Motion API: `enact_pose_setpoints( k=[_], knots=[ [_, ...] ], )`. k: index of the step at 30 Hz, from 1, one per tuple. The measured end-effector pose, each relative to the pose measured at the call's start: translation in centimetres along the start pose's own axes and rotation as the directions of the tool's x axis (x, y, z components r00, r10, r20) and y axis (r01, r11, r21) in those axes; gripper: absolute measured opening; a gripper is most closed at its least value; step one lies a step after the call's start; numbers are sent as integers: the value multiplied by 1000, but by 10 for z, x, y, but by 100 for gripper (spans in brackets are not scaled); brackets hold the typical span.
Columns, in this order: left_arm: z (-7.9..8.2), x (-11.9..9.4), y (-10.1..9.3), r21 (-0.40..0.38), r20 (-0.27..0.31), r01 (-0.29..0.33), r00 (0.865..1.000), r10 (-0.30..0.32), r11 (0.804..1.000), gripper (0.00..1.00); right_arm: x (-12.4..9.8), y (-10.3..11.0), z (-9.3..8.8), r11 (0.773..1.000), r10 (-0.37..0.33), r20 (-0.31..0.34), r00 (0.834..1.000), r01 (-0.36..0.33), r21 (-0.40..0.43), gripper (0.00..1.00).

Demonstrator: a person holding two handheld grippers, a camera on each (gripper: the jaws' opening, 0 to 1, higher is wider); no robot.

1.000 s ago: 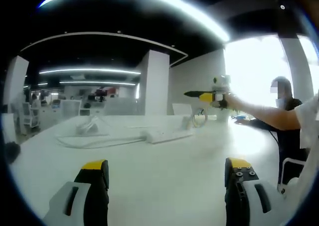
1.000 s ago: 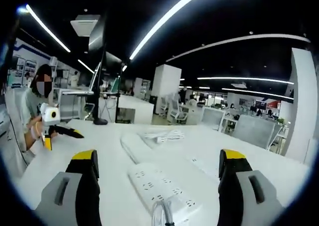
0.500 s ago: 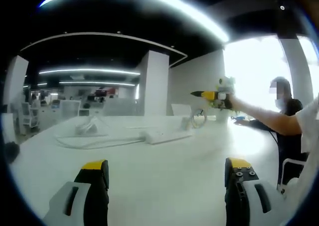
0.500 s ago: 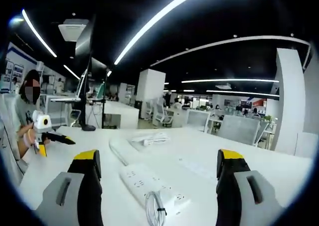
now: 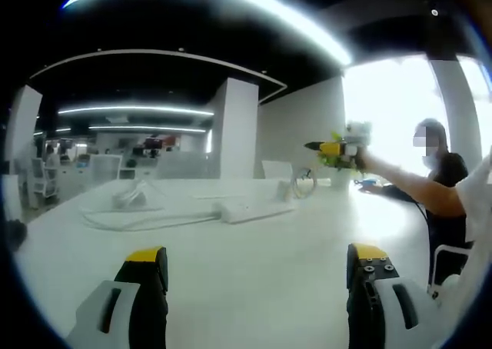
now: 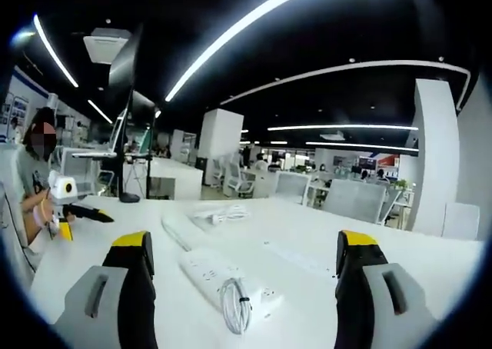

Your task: Straighten the power strip on the desk, plug the charger into it

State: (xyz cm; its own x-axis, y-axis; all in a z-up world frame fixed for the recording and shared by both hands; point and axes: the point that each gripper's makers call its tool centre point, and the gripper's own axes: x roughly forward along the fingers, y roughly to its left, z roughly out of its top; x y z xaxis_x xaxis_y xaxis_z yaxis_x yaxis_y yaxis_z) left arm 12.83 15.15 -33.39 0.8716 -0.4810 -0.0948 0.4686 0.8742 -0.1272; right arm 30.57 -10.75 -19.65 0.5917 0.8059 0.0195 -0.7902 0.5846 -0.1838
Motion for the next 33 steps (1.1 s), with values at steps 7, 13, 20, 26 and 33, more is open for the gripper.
enact_pose_setpoints(
  k=[7, 13, 20, 26, 33],
  knots=[
    [-2, 2, -1, -2, -3, 7, 1000, -7, 1000, 99, -18, -3, 4, 999, -38, 15, 999, 38, -15, 98],
    [-2, 3, -2, -4, -4, 9, 1000, -9, 1000, 99, -27, -6, -2, 998, -65, -2, 998, 65, -12, 98],
    [-3, 3, -2, -5, -8, 7, 1000, -7, 1000, 99, -40, -7, -11, 996, -84, -16, 996, 84, 26, 97],
    [-2, 3, -2, -5, -7, 6, 1000, -6, 1000, 99, -50, -6, -12, 995, -96, -6, 995, 96, 30, 97],
    [-2, 3, -1, -6, -5, 8, 1000, -8, 1000, 99, -62, 4, -13, 994, -106, -13, 994, 106, 17, 97]
  ],
)
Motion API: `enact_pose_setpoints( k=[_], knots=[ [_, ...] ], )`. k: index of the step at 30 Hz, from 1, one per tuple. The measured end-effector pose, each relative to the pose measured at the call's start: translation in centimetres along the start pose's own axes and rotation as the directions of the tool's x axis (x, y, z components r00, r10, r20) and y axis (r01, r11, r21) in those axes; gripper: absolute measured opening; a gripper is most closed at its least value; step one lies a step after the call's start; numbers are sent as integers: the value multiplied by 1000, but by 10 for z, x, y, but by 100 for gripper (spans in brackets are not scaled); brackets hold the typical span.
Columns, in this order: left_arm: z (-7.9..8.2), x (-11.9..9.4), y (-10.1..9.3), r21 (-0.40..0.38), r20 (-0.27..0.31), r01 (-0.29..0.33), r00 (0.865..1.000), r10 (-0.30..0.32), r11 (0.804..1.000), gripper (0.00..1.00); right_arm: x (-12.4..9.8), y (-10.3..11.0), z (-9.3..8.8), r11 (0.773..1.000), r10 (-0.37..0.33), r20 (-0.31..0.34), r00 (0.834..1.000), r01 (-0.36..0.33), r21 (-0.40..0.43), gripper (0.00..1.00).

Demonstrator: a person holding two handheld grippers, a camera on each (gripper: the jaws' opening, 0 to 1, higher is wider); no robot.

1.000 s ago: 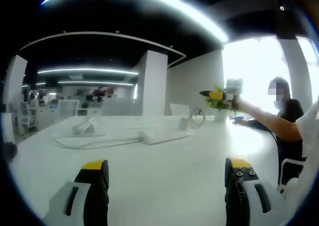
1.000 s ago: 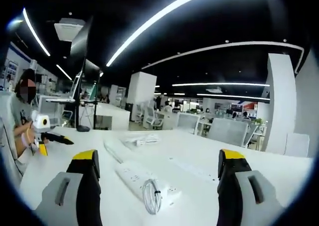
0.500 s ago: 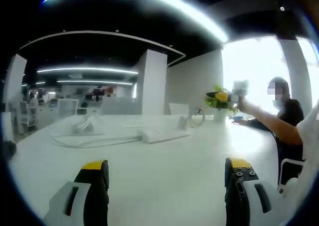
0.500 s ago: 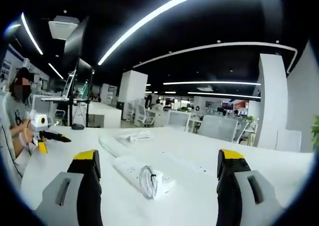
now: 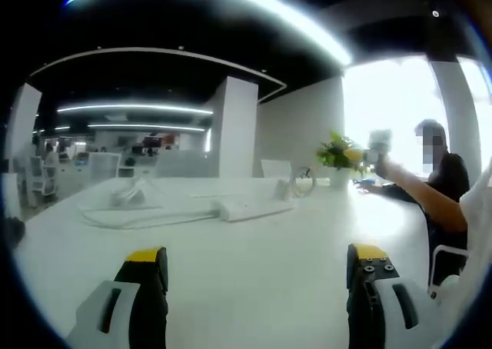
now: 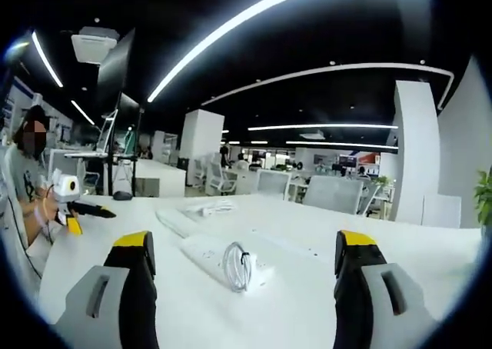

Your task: Straighten the power strip on the desk, plug the charger into it

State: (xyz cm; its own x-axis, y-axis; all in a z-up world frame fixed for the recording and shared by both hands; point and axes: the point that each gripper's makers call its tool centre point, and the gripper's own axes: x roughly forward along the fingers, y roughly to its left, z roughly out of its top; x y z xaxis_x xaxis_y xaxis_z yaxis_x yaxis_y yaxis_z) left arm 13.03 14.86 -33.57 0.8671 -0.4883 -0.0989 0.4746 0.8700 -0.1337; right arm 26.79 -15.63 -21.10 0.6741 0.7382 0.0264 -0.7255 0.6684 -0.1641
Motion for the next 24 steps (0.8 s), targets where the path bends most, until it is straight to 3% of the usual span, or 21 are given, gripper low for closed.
enact_pose_setpoints(
  k=[14, 24],
  knots=[
    [2, -2, 2, 1, 6, -1, 1000, 1, 1000, 99, -26, 17, 0, 1000, -24, 7, 1000, 24, -1, 96],
    [2, -3, 2, 3, 5, -1, 1000, 1, 1000, 99, -40, 28, -10, 999, -36, 13, 999, 36, 16, 97]
  ],
)
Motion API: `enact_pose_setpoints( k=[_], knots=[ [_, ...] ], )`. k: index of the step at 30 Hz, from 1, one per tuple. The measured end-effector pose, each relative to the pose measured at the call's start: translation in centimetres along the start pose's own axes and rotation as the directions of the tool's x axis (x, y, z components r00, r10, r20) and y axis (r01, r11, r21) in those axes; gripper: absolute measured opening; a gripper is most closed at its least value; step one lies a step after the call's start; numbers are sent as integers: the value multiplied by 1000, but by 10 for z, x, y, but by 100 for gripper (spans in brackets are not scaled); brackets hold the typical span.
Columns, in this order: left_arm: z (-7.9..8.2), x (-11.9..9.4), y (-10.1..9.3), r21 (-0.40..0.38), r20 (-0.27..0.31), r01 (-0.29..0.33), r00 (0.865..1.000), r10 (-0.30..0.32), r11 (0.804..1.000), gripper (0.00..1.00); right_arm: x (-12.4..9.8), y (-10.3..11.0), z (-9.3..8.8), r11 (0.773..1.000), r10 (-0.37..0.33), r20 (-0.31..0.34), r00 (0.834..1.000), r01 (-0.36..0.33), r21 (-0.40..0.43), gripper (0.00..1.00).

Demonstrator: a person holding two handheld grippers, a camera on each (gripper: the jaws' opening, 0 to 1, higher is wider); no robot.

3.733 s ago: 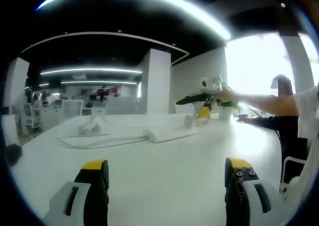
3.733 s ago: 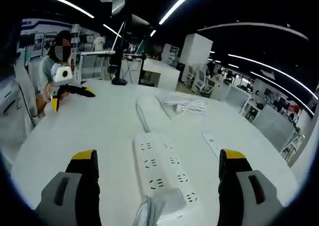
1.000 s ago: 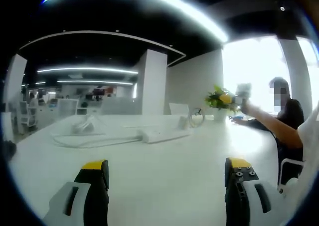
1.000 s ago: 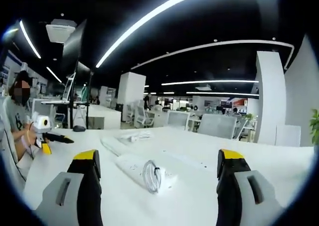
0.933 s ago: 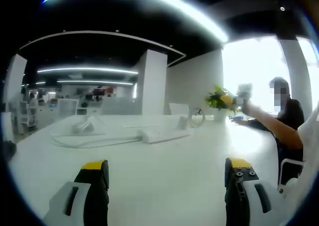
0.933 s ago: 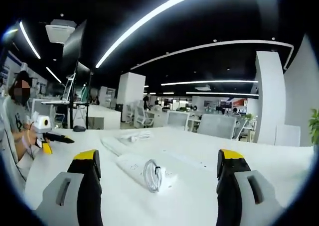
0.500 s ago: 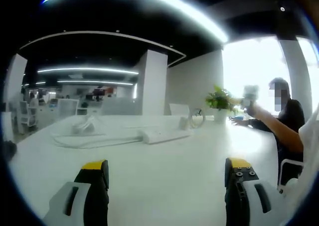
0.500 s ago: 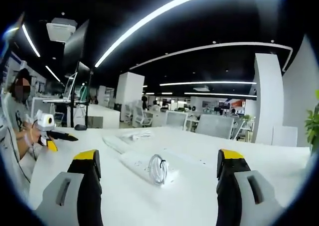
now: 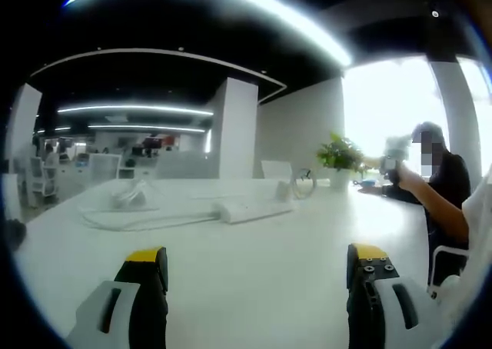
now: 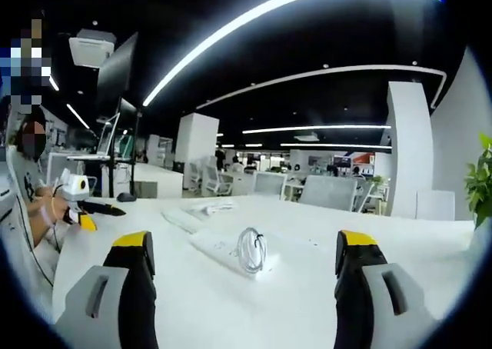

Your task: Straighten the power strip on the desk, plug the charger into it

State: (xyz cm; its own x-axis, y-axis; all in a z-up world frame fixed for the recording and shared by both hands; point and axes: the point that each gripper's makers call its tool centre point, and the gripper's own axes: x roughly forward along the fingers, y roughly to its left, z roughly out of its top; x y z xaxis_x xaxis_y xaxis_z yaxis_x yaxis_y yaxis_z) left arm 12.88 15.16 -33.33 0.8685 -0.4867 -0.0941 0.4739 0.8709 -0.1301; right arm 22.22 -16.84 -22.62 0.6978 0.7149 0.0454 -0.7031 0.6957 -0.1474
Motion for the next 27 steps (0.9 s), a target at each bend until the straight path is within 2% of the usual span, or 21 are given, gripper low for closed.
enact_pose_setpoints(
  k=[19, 27],
  knots=[
    [3, -2, 4, 1, 8, -5, 1000, 5, 1000, 99, -28, 10, -28, 998, -47, 12, 999, 46, 49, 100],
    [2, -2, 4, 0, 8, -6, 1000, 6, 1000, 99, -37, 11, -44, 996, -60, -11, 998, 61, 62, 100]
  ],
)
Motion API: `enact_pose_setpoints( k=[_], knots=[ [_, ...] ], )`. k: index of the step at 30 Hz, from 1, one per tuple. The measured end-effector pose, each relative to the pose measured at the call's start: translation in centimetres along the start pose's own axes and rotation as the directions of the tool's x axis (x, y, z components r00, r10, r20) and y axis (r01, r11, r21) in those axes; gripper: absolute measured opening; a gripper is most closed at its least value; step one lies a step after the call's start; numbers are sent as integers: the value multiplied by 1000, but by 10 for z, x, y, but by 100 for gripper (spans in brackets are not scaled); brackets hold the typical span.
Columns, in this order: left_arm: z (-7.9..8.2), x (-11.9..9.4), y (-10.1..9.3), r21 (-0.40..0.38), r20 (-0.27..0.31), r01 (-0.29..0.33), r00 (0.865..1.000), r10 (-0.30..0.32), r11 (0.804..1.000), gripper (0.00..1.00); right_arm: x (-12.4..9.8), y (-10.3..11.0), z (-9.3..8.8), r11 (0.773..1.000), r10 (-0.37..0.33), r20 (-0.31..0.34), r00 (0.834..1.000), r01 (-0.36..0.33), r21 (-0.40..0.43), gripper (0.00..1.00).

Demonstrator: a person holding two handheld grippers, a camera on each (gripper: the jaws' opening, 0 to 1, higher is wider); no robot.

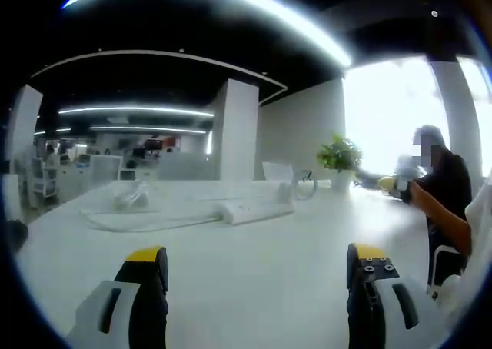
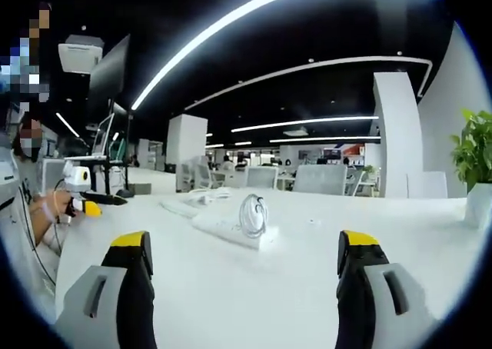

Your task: Straighten the power strip on the desk, plug the charger into it

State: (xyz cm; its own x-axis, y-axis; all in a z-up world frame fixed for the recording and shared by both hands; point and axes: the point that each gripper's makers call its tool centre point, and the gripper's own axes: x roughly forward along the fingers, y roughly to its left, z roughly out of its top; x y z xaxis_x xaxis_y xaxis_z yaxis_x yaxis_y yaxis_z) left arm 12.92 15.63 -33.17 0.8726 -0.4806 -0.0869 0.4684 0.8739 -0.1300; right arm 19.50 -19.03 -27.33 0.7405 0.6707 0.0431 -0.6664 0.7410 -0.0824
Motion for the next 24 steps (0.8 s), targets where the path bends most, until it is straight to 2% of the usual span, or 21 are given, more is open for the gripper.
enact_pose_setpoints(
  k=[14, 24],
  knots=[
    [0, 0, 1, -3, 1, -3, 1000, 3, 1000, 99, -10, 5, -19, 1000, -26, -30, 999, 25, -8, 100],
    [-1, -1, 3, -7, 2, -9, 1000, 9, 1000, 99, -10, 12, -22, 1000, -25, -34, 999, 25, -10, 100]
  ],
)
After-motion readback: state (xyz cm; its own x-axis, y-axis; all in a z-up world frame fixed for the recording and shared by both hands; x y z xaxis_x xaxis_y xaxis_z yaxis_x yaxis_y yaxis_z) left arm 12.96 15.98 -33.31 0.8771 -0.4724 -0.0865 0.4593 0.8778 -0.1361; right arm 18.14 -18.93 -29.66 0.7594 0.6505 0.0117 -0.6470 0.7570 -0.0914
